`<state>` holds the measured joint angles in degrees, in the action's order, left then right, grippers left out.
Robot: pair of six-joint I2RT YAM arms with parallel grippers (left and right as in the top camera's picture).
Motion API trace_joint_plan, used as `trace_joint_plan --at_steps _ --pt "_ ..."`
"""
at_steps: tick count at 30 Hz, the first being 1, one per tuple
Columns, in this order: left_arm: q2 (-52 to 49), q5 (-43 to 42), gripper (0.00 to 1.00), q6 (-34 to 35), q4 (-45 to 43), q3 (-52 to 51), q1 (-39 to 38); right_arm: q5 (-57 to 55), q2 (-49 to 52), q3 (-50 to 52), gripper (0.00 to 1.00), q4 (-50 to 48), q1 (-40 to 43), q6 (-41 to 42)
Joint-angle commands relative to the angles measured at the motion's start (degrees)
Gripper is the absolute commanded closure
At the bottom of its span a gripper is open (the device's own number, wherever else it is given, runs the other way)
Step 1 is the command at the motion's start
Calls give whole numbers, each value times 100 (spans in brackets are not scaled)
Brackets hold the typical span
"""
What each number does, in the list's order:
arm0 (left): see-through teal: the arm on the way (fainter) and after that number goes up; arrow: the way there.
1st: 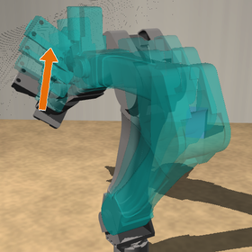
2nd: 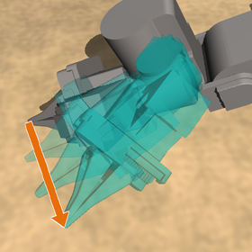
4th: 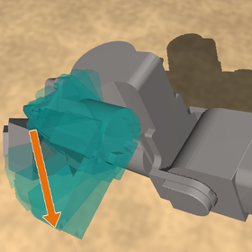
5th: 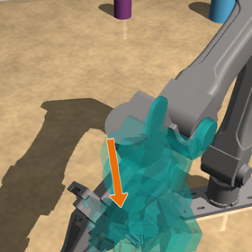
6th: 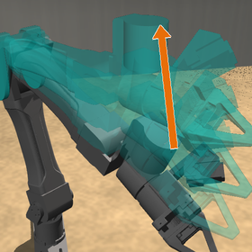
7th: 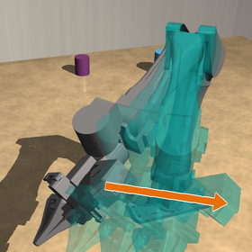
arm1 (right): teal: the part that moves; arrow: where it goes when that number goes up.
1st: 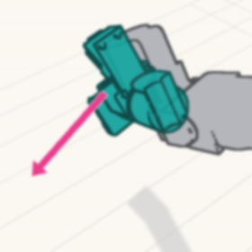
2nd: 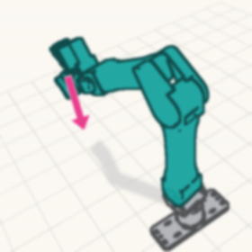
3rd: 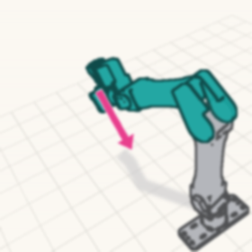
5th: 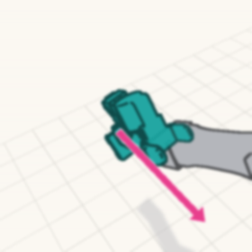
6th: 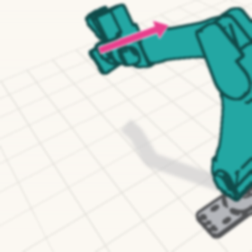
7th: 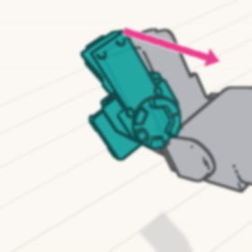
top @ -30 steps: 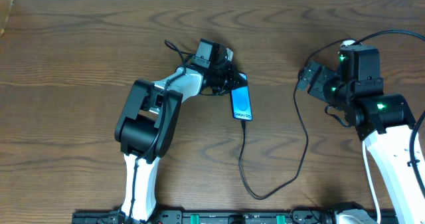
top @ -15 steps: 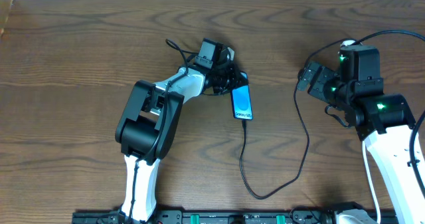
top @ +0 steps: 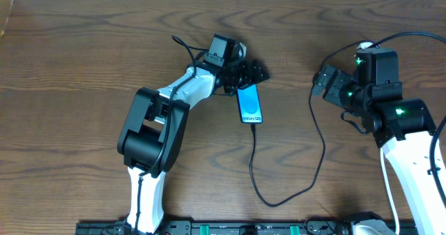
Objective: Plug charger to phone and switch on socket
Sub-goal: 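Lay the phone flat on the table and open the left gripper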
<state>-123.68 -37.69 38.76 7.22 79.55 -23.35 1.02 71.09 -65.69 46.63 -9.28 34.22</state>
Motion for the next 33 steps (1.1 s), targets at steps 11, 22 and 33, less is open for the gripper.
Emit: trace_joint_plan --at_steps 11,22,33 --pt "-326 2260 14 -87 1412 -240 39 -90 -22 -57 1 9 24 -63" --pt "-234 2717 13 -219 1794 -223 39 -90 -22 -57 1 11 24 -63" --pt "1598 3499 13 -1279 2514 9 39 -92 -20 -57 1 15 24 -63"
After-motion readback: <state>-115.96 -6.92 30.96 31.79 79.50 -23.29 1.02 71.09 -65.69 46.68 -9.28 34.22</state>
